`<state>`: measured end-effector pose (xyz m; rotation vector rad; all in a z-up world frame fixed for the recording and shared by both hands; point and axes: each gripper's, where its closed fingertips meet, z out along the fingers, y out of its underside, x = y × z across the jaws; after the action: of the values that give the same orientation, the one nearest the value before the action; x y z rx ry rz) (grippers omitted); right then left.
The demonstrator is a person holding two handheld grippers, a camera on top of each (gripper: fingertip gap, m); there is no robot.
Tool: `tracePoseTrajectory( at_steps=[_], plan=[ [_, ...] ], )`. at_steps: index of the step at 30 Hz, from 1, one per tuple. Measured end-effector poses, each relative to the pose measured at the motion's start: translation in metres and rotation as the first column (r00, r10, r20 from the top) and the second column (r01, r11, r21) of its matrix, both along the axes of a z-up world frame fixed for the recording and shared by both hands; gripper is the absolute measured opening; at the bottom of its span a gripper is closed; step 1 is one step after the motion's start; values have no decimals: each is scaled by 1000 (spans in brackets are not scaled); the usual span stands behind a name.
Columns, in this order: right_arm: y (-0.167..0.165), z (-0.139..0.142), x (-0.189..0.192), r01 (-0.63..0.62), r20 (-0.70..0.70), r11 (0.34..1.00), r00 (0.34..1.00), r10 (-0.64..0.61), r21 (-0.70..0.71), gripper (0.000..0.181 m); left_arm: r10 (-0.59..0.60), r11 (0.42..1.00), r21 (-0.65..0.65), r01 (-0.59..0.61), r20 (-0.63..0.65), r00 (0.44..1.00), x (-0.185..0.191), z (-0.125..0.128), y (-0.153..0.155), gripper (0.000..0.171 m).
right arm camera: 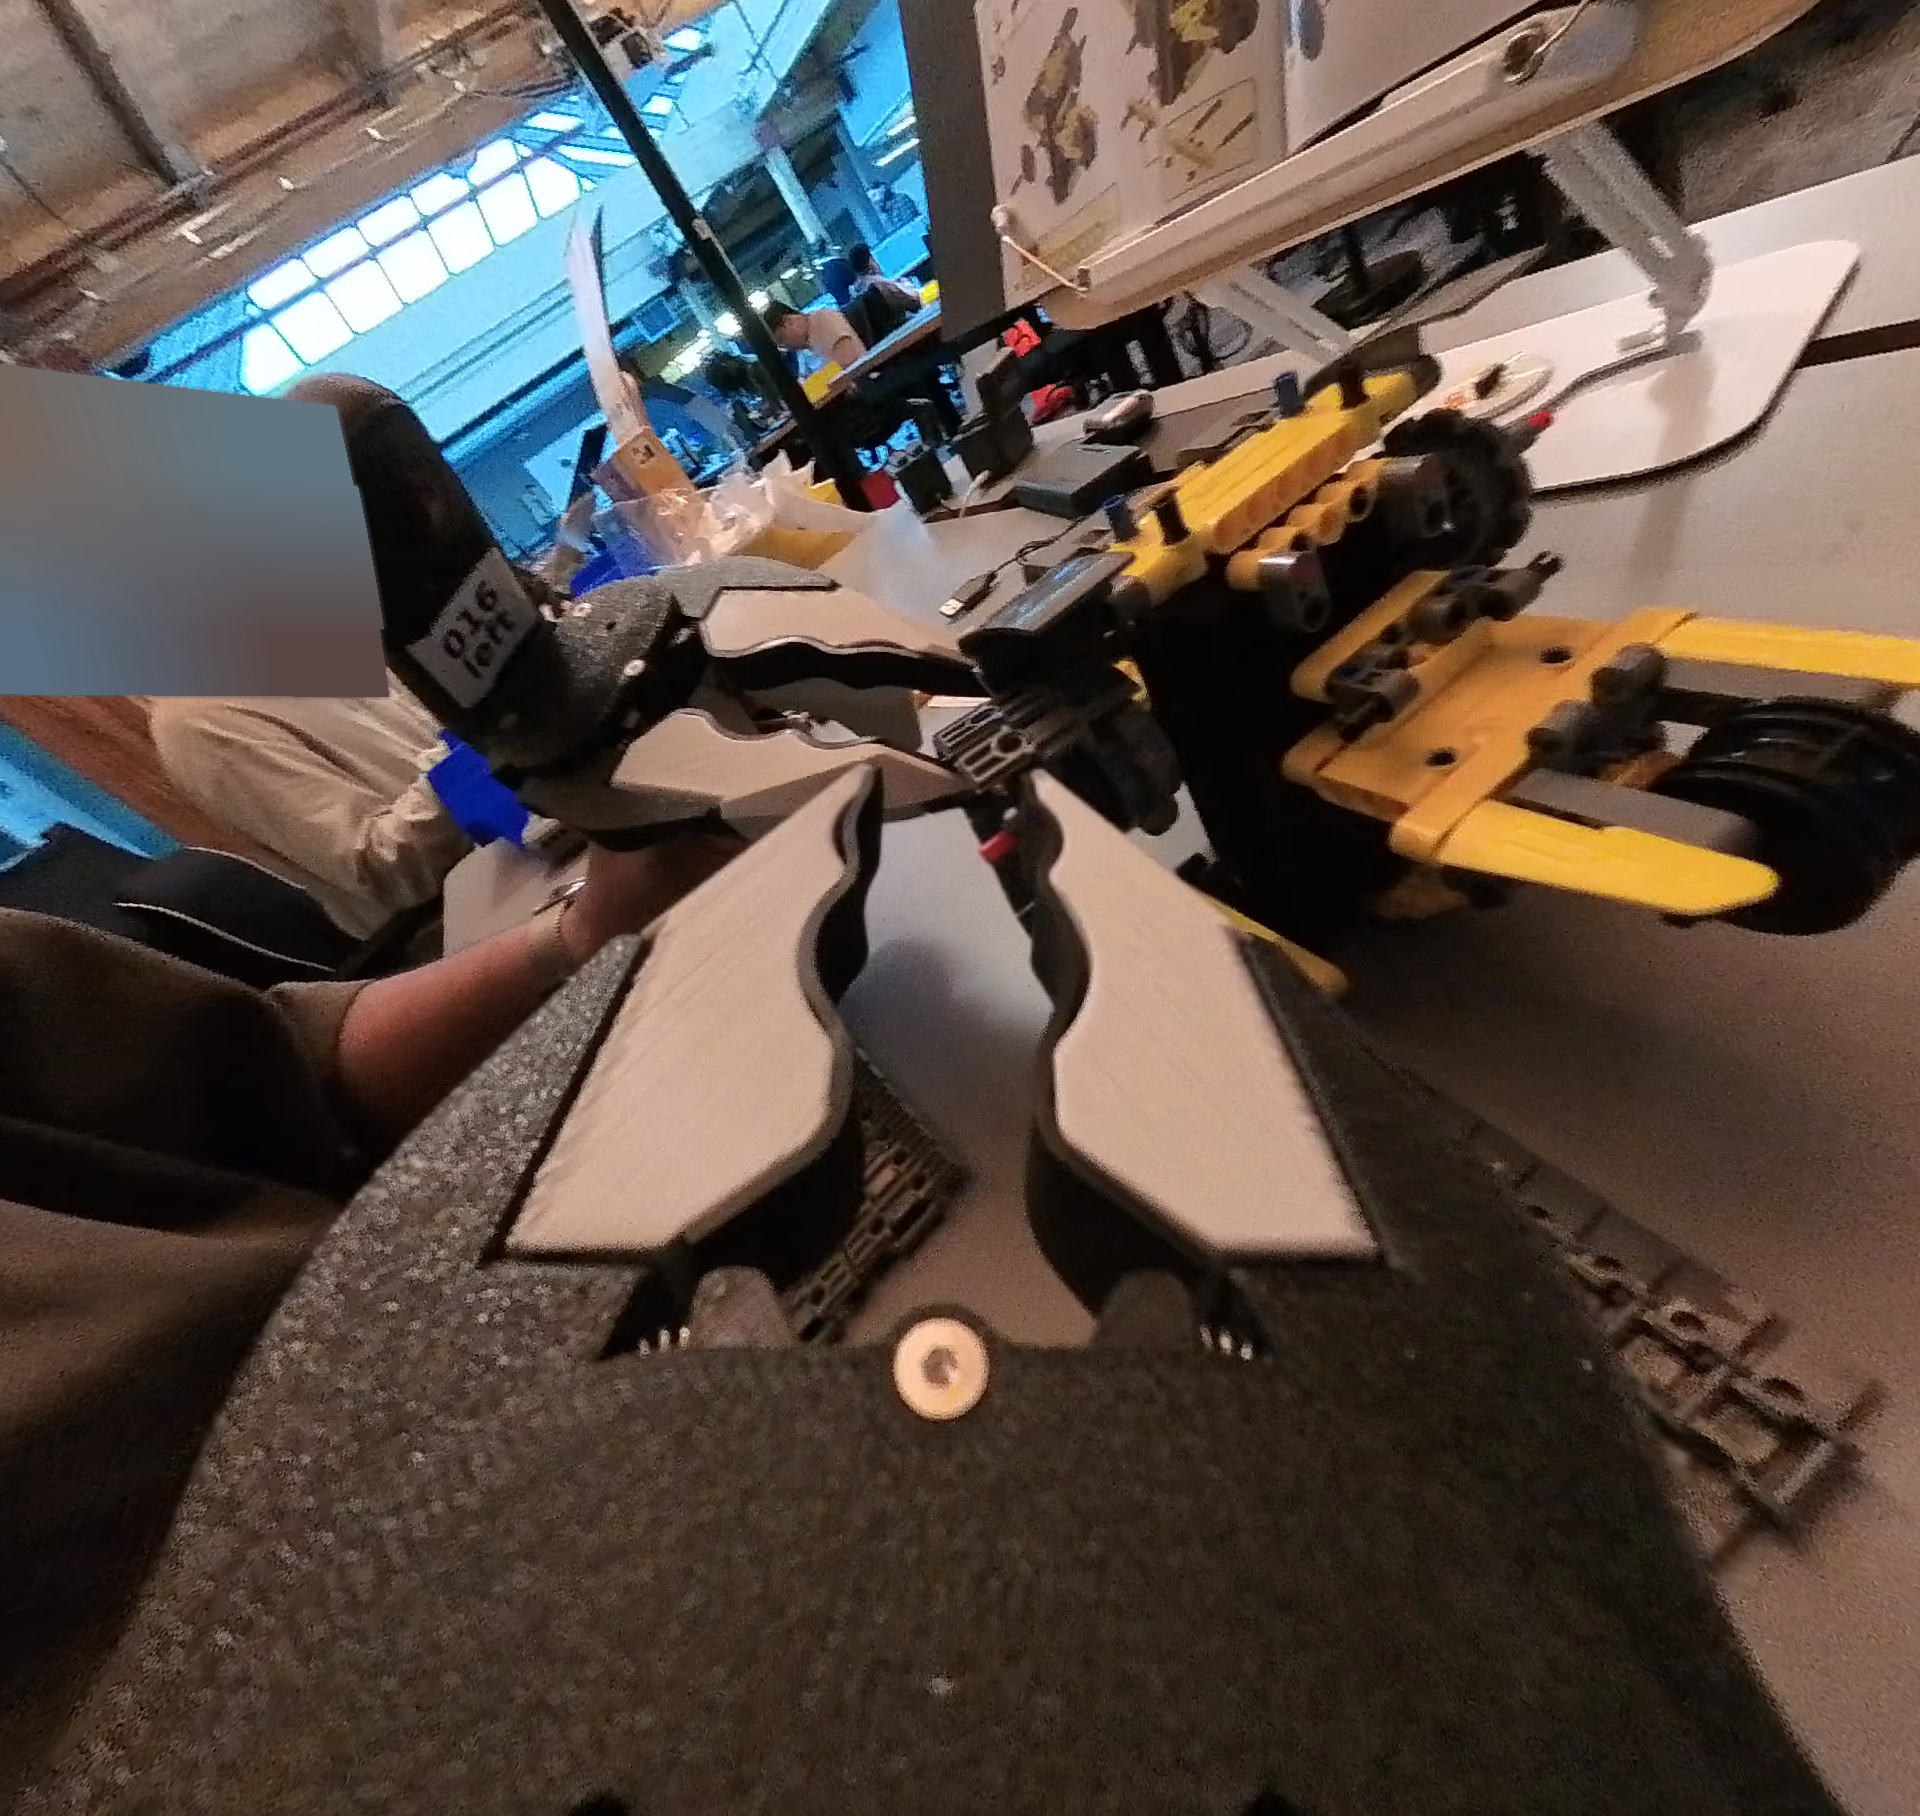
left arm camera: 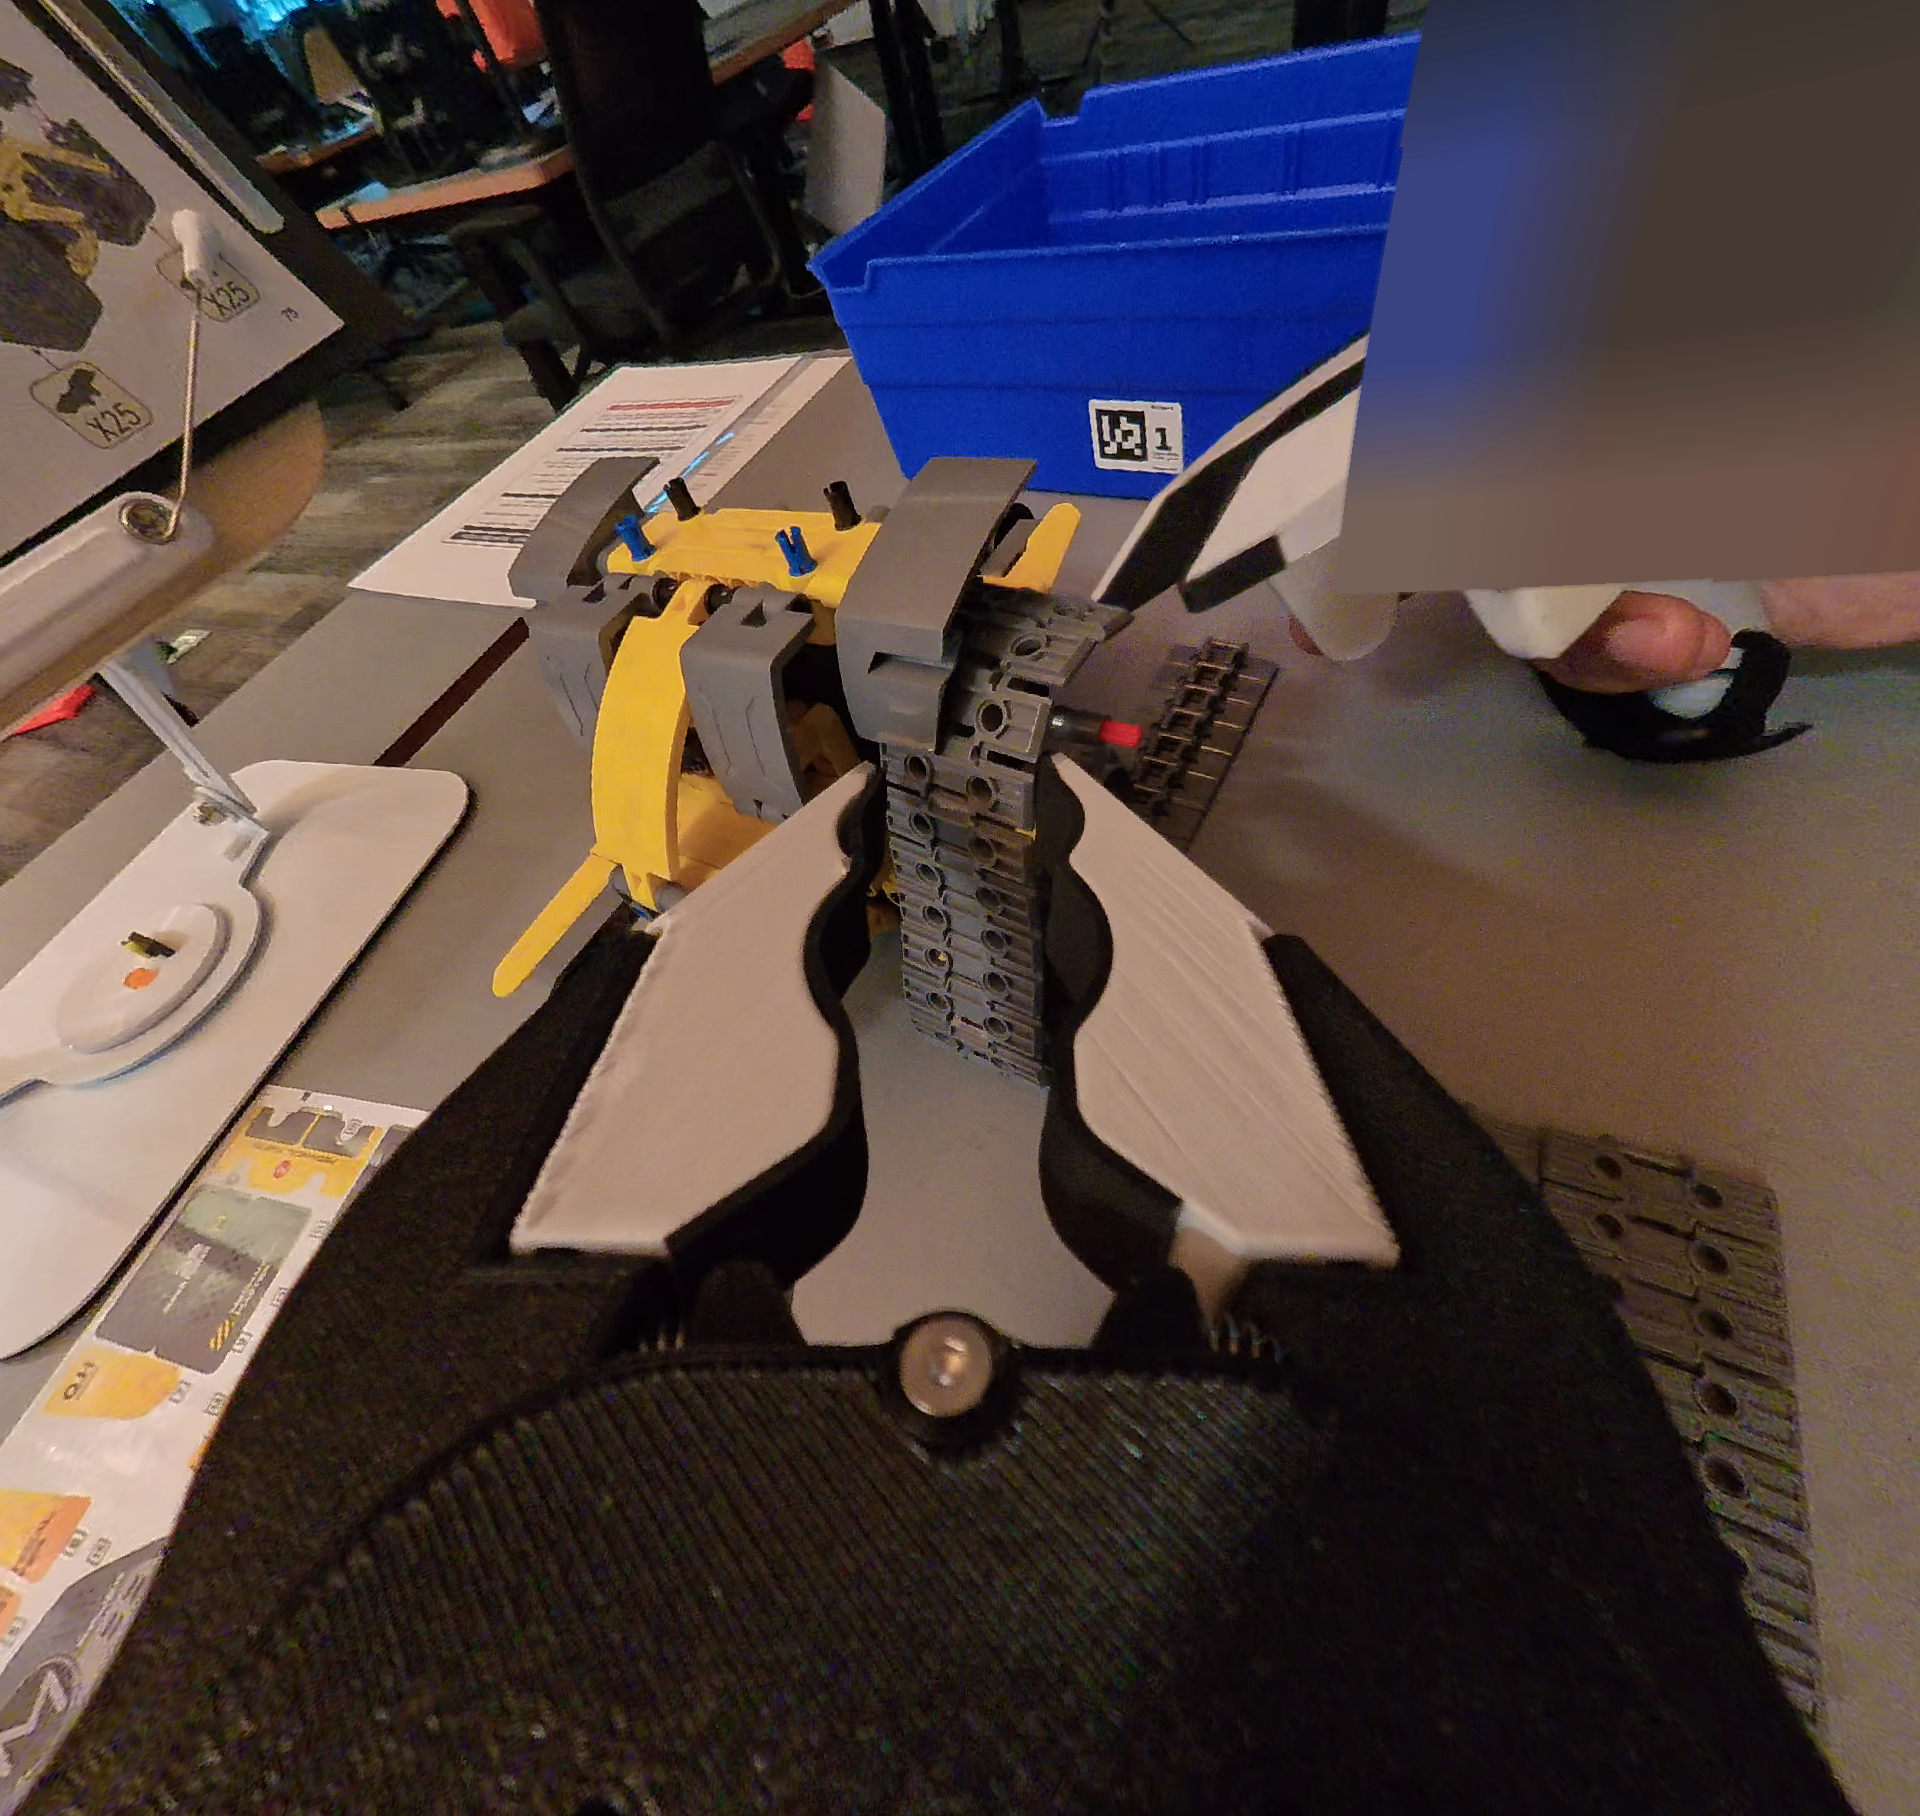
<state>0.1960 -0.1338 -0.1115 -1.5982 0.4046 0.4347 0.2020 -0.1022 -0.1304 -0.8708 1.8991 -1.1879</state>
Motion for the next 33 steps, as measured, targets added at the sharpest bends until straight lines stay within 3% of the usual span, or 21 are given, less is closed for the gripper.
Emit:
tracePoseTrajectory(
  at_steps=[13, 21, 24, 27, 33],
  plan=[
    [10, -10, -2, -26, -57, 997, 998, 22, -68, 11, 6, 999, 39, -7, 14, 1000, 1, -1, -1, 21],
    [-1, -7, 12, 43, -16, 998, 999, -44, -44, 14, -3, 1000, 19, 2, 5, 1000, -7, 5, 6, 16],
    [-5, -2, 14, 55, -12, 998, 998, -55, -14, 18, -52, 999, 7, 53, -87, 995, -14, -7, 7, 28],
    [-7, -1, 17, 71, -8, 997, 997, -71, -7, 18, -82, 997, -13, 81, -255, 964, -15, -36, 9, 63],
    [-8, -2, 16, 75, 8, 997, 997, -75, -12, 19, -94, 995, -3, 99, -346, 934, -11, -60, 5, 61]
  ],
)
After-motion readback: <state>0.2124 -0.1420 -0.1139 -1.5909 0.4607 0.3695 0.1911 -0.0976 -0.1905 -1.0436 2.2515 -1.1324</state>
